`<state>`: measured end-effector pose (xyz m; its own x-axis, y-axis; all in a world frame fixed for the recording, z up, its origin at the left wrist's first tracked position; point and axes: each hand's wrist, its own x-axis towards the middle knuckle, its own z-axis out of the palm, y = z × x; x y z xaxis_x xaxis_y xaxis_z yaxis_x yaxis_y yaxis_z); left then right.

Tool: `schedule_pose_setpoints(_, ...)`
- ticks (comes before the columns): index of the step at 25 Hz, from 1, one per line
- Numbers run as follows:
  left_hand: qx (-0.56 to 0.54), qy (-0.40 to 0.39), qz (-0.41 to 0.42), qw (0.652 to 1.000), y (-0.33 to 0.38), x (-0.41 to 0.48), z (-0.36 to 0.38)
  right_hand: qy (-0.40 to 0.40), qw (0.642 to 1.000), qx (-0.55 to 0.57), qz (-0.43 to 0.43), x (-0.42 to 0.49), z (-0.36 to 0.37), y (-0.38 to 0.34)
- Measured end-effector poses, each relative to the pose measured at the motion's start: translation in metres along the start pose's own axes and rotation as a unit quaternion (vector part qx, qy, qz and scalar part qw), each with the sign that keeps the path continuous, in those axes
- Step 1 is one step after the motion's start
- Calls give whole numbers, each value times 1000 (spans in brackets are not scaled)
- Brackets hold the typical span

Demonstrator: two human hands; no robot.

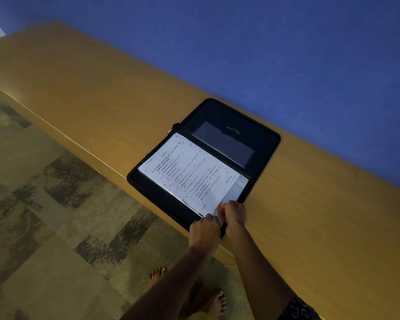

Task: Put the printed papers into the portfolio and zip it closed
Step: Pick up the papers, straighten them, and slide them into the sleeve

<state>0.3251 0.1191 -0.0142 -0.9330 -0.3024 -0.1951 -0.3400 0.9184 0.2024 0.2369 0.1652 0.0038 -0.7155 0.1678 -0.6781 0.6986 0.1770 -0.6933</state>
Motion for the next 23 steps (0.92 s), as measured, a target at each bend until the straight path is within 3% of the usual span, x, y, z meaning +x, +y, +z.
schedule_pose_setpoints(3, 1, -7, 11, 1000, -1, 0, 2, -34, 999, 39, 17, 1, -5, 3)
schedule_pose_setpoints(9, 9, -14, 43, 999, -6, 3, -3, 11, 1000, -2, -7, -1, -4, 9)
schedule_pose_setpoints(16, 1, -46, 109, 993, -30, 3, -6, 23, 999, -14, 36, -12, -12, 25)
schedule_pose_setpoints(23, -14, -18, 47, 999, -96, 26, -32, 57, 997, -54, 20, -26, -16, 40)
